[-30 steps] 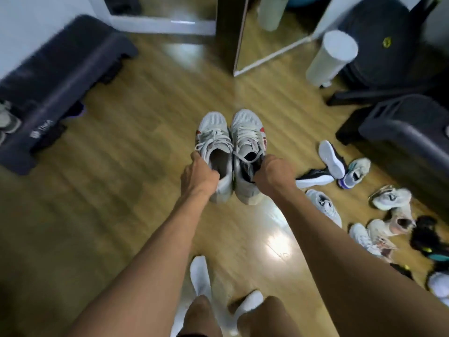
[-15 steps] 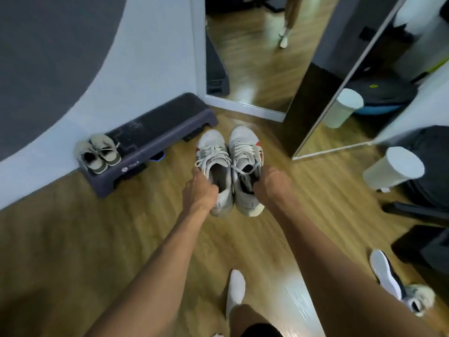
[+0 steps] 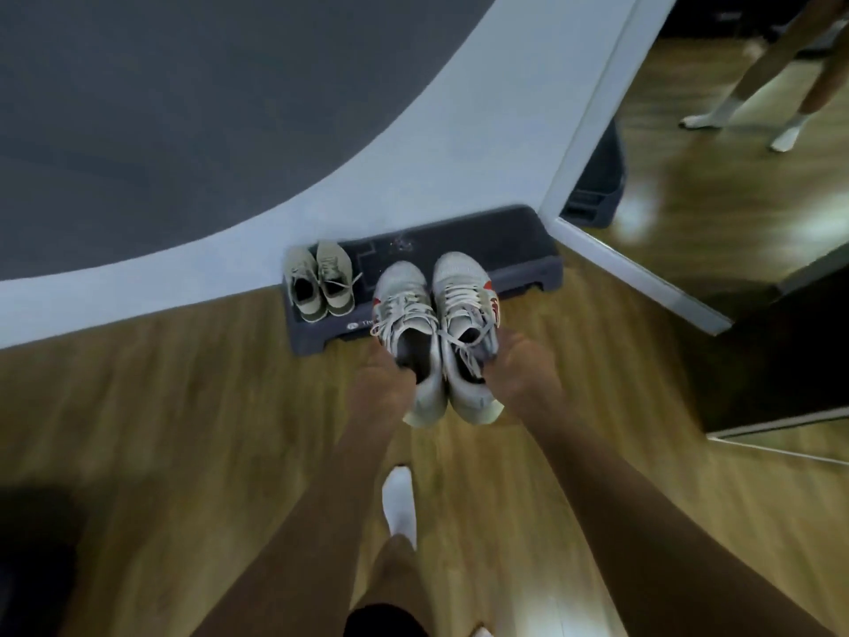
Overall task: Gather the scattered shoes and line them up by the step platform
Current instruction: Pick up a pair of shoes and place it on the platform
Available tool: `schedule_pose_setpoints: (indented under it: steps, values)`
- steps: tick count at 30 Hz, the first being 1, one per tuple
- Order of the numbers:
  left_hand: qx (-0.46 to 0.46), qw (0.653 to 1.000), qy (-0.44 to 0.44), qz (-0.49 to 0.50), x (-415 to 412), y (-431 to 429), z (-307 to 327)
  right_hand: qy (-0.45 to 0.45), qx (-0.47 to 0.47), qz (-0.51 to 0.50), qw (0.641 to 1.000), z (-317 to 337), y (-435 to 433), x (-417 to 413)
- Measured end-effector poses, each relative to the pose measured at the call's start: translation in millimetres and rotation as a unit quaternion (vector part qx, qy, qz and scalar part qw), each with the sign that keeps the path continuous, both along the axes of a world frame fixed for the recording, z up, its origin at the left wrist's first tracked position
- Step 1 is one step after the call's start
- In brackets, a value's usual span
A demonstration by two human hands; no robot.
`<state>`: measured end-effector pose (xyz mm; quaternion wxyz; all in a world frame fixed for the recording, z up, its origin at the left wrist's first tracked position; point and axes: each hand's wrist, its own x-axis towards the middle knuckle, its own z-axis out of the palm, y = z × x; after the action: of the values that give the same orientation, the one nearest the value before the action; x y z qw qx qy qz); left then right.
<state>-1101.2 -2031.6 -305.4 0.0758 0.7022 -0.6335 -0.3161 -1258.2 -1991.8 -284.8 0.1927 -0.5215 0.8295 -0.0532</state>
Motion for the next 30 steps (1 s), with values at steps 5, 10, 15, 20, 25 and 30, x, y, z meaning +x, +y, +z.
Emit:
schedule_pose_setpoints:
  steps: [5, 10, 15, 20, 25, 30]
  values:
    - [0.03, 0.997, 0.049, 0.061, 9.1, -100.1, -25.1, -0.031, 0.025, 0.041, 0.998, -27.1, -109.4, 2.4]
    - [0.093, 0.994, 0.023, 0.057, -0.4, -185.7, -51.2, -0.069, 0.075, 0.051, 0.994, -62.4, -206.4, -11.8]
    - [0.079, 0.992, 0.021, 0.098, -23.6, -264.2, -113.0, -0.065, 0.062, 0.059, 0.994, -121.8, -289.4, -36.8]
    - [0.106, 0.986, 0.012, 0.128, -45.8, -318.4, -191.9, -0.084, 0.037, 0.063, 0.994, -200.0, -354.1, -48.7]
    - [0.092, 0.979, 0.049, 0.176, -54.4, -374.3, -287.1, -0.092, 0.056, 0.051, 0.993, -293.8, -409.2, -53.4]
    - [0.099, 0.977, 0.05, 0.181, -47.9, -427.0, -364.6, -0.075, 0.072, 0.053, 0.993, -382.5, -466.2, -48.0]
